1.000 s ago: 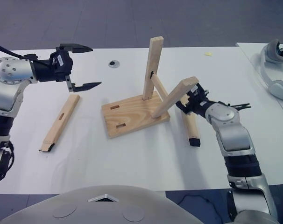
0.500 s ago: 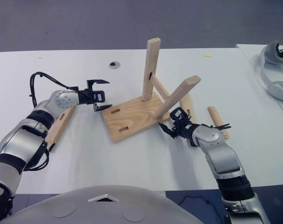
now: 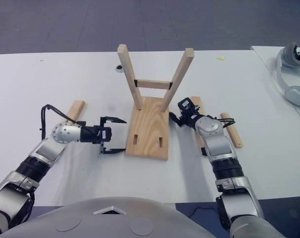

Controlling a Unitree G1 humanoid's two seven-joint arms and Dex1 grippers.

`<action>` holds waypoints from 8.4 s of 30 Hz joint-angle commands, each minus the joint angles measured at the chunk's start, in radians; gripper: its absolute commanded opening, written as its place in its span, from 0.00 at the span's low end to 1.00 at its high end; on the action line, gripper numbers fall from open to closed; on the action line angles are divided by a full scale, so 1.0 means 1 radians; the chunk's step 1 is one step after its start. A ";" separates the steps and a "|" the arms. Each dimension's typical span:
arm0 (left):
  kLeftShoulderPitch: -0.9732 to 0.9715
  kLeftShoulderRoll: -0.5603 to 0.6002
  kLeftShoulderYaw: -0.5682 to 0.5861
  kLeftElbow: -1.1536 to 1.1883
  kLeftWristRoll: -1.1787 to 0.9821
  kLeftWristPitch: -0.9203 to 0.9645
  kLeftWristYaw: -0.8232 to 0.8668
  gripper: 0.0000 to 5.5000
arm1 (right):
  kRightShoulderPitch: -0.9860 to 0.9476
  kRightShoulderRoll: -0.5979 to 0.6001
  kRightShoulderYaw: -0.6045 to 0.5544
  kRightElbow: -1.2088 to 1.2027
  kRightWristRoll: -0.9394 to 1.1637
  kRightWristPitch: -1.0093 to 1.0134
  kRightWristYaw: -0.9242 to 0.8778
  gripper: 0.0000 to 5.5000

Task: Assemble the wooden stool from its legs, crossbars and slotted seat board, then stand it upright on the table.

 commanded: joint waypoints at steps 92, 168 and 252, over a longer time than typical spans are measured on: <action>-0.452 0.073 0.760 -0.089 -0.603 0.710 0.352 0.98 | -0.477 -0.113 -0.480 -0.267 0.440 0.353 -0.006 0.24; -0.668 -0.003 0.738 -0.439 -0.662 1.211 0.845 0.07 | -0.275 0.282 -0.157 -0.661 0.399 0.383 -0.301 0.65; 0.449 -0.160 0.765 -0.476 -0.382 0.410 0.494 0.07 | 0.008 0.321 -0.168 -0.787 0.351 0.386 -0.421 0.65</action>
